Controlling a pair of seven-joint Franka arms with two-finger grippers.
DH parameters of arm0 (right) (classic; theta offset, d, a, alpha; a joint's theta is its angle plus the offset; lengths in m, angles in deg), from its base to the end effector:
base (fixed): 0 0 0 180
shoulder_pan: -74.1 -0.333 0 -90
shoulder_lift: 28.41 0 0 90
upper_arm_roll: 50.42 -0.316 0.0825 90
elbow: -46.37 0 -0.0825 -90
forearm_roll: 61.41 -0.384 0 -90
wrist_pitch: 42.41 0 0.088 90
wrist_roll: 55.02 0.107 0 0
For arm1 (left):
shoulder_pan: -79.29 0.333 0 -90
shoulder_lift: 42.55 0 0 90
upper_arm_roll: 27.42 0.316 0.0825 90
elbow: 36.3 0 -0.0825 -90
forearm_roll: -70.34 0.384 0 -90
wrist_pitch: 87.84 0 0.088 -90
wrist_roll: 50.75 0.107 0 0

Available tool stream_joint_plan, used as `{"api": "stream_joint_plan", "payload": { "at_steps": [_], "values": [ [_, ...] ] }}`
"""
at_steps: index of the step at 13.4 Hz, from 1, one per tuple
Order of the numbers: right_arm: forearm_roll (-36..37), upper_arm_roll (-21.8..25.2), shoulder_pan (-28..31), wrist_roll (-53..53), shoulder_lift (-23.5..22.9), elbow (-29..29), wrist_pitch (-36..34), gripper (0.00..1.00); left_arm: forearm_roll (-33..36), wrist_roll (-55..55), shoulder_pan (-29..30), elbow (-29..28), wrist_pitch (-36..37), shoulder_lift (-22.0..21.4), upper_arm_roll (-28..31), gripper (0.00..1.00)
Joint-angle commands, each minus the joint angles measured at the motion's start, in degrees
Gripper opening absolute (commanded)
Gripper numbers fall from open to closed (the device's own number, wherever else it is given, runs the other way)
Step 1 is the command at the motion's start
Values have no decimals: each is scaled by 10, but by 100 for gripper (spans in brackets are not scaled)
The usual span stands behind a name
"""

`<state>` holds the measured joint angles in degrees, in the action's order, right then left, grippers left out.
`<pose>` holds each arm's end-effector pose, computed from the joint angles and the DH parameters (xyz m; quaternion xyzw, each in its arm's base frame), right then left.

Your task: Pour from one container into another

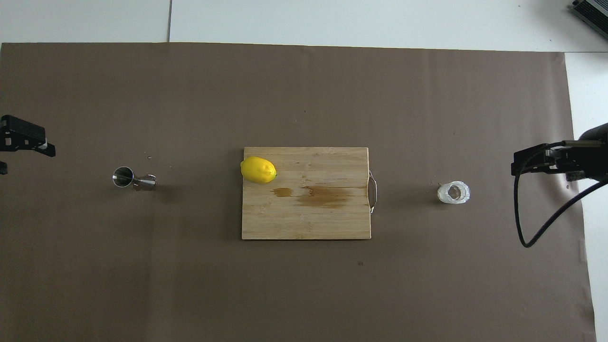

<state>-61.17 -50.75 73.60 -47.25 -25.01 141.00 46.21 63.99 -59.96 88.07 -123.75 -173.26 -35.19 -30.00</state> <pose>0.5323 0.0073 0.6167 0.9979 -0.0605 -0.0225 0.0040 0.5791 0.0518 0.5668 0.9860 0.1335 -0.0832 0.0561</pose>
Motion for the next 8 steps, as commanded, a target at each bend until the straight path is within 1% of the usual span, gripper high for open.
{"api": "stream_joint_plan", "payload": {
  "at_steps": [1,3,6,8],
  "values": [
    [-14,-4,9,-14,13,16,4,100,-21,-15,16,10,-4,46,-2,100],
    [-14,-4,9,-14,13,16,5,100,-47,-36,34,10,-6,72,-2,100],
    [-14,-4,9,-14,13,15,5,100,-55,-83,37,10,-16,106,-2,100],
    [-14,-4,9,-13,13,16,5,100,-66,-134,37,10,-21,125,-3,100]
  ]
}}
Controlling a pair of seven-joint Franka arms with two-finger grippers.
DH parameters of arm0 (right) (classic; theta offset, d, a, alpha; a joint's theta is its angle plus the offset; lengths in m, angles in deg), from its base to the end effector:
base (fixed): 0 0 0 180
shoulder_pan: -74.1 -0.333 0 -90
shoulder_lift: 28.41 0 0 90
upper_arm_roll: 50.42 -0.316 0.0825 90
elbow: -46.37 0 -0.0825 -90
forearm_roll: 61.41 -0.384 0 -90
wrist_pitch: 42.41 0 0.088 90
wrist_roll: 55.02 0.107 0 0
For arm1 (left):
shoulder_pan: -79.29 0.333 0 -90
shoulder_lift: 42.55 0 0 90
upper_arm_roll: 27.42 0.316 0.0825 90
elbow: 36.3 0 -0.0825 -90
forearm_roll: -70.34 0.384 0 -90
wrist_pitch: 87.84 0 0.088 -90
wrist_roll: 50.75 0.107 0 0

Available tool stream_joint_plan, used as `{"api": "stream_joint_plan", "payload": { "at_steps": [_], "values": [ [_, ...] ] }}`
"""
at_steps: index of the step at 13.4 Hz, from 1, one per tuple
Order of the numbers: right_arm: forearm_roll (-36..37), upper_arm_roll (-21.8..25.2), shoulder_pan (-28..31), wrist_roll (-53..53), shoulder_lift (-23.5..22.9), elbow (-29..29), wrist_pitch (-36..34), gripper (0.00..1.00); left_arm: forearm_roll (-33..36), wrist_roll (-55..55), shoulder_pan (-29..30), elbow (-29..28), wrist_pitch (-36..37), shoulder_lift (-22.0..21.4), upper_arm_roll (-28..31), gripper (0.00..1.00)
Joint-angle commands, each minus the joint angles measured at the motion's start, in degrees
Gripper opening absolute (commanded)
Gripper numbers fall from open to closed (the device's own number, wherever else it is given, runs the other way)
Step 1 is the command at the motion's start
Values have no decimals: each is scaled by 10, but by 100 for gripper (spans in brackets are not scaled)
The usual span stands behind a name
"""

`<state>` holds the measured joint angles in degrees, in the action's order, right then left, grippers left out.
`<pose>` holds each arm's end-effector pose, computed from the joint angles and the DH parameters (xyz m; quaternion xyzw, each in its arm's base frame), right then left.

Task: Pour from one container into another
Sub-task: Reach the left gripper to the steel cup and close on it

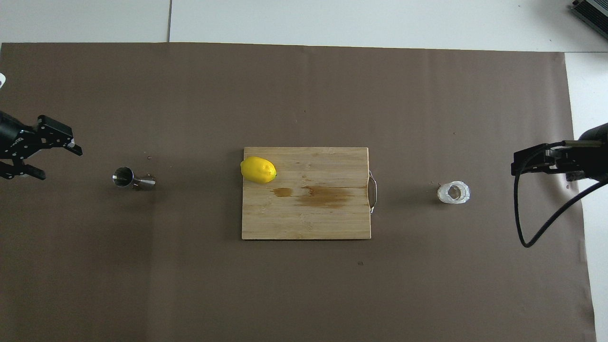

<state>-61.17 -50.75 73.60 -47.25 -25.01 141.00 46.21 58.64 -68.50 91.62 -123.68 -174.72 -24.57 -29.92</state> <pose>0.5323 0.0073 0.6167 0.9979 -0.0605 -0.0225 0.0040 0.6126 0.0862 0.4593 0.9503 0.2444 -0.1666 0.0968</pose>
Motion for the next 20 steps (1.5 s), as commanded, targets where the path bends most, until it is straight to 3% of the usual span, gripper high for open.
{"api": "stream_joint_plan", "payload": {
  "at_steps": [1,9,14,20],
  "values": [
    [-14,-4,9,-14,13,16,5,100,-19,-74,2,9,-8,27,-3,100],
    [-14,-4,9,-14,13,15,5,100,-168,-183,58,-17,-26,77,-4,100],
    [-14,-4,9,-13,13,16,5,100,-241,-182,68,-76,-35,77,-4,100],
    [-14,-4,9,-14,13,15,5,100,-278,-180,67,-122,-29,70,-4,100]
  ]
}}
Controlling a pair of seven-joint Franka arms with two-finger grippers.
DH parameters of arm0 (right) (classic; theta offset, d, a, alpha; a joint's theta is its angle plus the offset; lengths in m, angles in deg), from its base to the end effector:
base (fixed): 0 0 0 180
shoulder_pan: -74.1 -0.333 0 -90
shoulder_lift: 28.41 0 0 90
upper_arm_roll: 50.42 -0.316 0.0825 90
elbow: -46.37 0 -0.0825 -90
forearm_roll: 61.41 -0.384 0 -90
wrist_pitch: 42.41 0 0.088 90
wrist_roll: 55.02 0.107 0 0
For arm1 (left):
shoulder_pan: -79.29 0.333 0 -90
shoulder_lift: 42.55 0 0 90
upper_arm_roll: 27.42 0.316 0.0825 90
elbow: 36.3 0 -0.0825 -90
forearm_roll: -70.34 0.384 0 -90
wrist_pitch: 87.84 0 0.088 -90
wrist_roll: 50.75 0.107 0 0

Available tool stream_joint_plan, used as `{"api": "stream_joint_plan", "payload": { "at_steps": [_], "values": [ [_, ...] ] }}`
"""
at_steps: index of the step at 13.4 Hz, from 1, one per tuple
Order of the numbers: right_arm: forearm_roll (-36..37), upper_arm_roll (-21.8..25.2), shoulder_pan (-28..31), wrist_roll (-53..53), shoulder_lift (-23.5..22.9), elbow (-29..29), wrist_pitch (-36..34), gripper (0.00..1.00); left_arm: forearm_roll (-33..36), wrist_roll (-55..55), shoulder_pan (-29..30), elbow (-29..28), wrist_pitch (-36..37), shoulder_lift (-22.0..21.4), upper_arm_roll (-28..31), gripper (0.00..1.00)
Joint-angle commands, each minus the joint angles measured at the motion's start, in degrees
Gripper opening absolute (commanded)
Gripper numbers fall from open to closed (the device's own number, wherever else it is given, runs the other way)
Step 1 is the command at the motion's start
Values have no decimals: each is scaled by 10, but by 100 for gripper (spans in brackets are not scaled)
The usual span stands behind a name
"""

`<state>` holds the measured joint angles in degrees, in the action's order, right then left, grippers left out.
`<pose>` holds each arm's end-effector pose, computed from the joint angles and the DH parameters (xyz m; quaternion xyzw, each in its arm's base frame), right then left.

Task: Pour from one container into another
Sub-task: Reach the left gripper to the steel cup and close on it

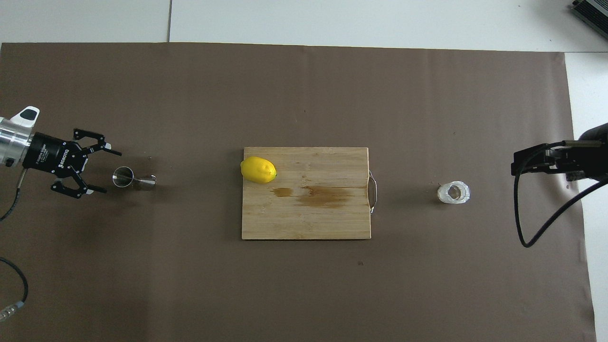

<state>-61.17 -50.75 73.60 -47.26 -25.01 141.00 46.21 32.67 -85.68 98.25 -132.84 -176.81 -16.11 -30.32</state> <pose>0.5323 0.0073 0.6167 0.9979 -0.0604 -0.0225 0.0040 0.6012 0.1071 0.3223 0.7757 0.4674 -0.3256 0.2716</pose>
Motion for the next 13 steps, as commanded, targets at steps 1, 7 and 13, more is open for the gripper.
{"api": "stream_joint_plan", "payload": {
  "at_steps": [1,7,13],
  "values": [
    [-14,-4,9,-13,13,15,5,100,-33,-8,4,-37,-7,-17,0,100],
    [-14,-4,9,-13,13,16,5,100,-51,-8,-2,-53,-11,-28,0,100],
    [-14,-4,12,-14,13,16,5,100,-61,-8,-9,-65,-14,-39,0,100]
  ]
}}
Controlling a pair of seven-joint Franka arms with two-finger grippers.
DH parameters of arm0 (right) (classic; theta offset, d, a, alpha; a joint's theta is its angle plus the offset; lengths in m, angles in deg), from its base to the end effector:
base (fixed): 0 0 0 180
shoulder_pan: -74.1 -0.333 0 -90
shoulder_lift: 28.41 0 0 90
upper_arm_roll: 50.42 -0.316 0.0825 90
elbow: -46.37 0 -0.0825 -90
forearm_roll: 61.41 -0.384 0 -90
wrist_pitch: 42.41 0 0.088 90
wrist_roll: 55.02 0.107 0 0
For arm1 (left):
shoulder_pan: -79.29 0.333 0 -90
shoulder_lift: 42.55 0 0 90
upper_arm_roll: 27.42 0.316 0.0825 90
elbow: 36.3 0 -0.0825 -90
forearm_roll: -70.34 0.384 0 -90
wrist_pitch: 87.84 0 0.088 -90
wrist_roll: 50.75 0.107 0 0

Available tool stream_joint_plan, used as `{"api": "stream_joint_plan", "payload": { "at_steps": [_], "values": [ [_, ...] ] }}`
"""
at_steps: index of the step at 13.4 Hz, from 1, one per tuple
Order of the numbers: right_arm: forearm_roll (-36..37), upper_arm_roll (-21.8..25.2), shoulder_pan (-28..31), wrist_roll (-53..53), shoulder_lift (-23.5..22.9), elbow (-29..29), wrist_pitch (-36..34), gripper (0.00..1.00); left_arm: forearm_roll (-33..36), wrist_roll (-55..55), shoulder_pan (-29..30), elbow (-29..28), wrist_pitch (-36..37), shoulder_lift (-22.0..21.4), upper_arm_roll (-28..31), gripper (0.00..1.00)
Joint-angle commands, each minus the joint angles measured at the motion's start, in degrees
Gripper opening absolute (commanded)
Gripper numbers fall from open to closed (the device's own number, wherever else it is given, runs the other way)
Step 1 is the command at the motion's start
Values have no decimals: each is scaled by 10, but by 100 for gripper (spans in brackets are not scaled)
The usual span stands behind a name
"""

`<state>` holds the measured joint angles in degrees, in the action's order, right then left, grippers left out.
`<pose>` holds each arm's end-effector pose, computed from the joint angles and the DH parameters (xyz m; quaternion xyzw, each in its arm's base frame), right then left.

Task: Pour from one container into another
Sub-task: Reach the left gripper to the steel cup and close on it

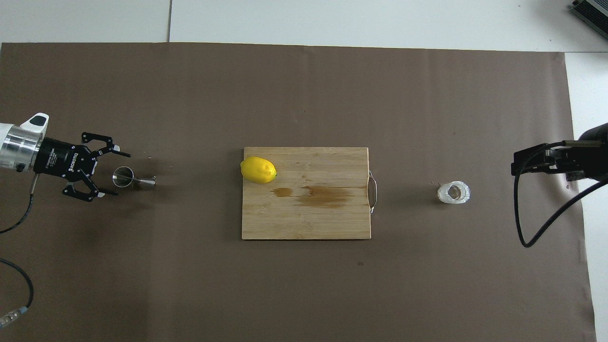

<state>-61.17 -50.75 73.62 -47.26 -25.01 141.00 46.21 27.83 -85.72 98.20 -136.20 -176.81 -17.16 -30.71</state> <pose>0.5323 0.0072 0.6167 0.9979 -0.0606 -0.0225 0.0040 0.5925 0.0924 0.3157 0.7515 0.4719 -0.3465 0.3042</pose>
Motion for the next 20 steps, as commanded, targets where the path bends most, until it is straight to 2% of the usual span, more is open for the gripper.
{"api": "stream_joint_plan", "payload": {
  "at_steps": [1,2,4,9,12,14,20],
  "values": [
    [-14,-2,13,-14,13,16,4,100,-13,-9,-9,-35,-15,-30,4,100],
    [-14,-2,13,-14,13,15,4,100,-13,-10,-10,-35,-13,-30,4,100],
    [-14,-2,13,-14,13,16,4,100,-13,-11,-10,-36,-12,-30,4,92],
    [-14,-2,13,-14,13,16,4,100,-13,-12,-5,-36,-3,-31,5,90],
    [-15,-2,12,-14,13,16,4,100,-10,-12,-5,-36,2,-31,6,83],
    [-15,-2,12,-14,13,16,4,100,-10,-12,-7,-36,2,-31,6,72],
    [-15,-2,12,-15,13,16,4,100,-10,-12,-8,-35,2,-30,6,51]
  ]
}}
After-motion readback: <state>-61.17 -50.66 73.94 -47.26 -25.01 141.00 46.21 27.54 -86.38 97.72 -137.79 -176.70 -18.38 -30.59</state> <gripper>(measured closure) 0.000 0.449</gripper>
